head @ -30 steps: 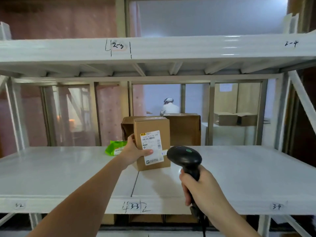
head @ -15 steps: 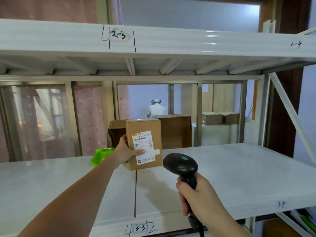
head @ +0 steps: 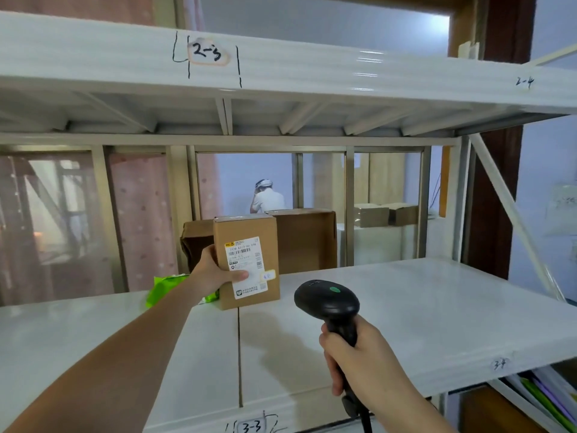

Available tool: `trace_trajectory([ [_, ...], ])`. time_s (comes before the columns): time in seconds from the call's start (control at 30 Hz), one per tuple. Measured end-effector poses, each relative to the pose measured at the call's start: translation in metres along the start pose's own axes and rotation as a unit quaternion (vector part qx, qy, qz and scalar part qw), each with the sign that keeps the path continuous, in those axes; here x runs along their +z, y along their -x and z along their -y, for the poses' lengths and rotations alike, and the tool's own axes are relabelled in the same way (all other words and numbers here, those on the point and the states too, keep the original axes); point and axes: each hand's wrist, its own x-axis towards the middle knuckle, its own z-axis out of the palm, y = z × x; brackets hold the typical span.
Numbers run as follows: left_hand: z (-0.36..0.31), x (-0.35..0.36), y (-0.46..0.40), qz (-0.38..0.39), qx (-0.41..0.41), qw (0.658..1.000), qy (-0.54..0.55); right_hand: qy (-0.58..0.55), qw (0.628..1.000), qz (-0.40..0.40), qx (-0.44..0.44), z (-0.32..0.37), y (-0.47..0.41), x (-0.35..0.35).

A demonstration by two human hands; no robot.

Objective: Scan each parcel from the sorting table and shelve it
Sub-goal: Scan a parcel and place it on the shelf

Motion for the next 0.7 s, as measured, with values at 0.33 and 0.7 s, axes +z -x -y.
trace_trajectory([
  [0.33,0.001,-0.001,0.002,-0.039,-0.033,0.999,-0.009,0.005,1.000,0.000,0.007,-0.003,0.010,-0.003],
  [0.7,-0.050,0.020,0.091,-0.040,-0.159,0.977,-0.138,-0.019,1.000,0.009,-0.004,-0.011,0.062,-0.050],
])
